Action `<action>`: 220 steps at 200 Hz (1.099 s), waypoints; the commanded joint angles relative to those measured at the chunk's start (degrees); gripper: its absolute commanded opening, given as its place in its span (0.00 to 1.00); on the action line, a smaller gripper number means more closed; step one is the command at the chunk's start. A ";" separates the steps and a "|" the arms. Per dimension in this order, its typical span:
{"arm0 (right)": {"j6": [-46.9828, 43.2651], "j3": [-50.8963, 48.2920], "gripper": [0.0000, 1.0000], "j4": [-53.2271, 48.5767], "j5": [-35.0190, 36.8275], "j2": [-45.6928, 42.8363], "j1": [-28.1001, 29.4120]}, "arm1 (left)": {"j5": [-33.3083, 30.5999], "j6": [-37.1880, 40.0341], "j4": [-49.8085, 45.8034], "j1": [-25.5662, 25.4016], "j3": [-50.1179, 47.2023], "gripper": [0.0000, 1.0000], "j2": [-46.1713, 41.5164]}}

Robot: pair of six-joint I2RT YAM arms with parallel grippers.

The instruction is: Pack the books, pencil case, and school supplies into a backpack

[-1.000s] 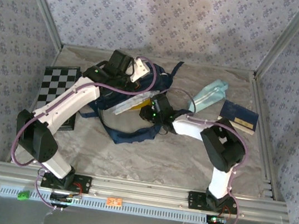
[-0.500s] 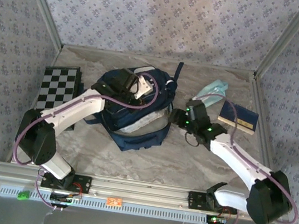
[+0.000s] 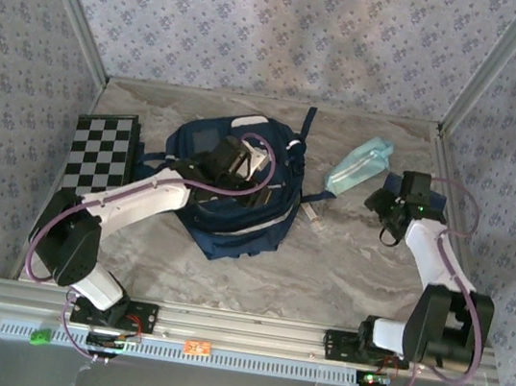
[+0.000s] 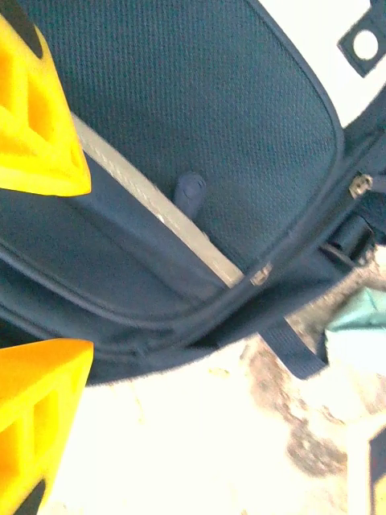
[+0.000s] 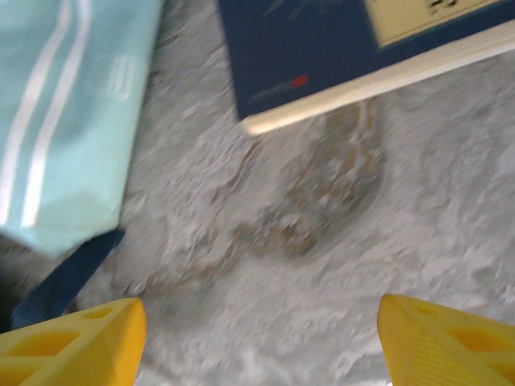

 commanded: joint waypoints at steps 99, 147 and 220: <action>-9.72 39.99 0.76 -15.09 5.33 38.45 -3.76 | 0.49 -18.96 14.04 -3.82 3.48 0.50 4.89; -12.00 46.68 0.72 -19.96 4.57 45.84 -4.03 | 0.14 -19.04 13.93 -3.84 4.44 0.50 7.21; -11.30 43.01 0.57 -22.79 7.05 46.13 -2.47 | 0.48 -19.76 14.06 -3.86 4.61 0.50 9.07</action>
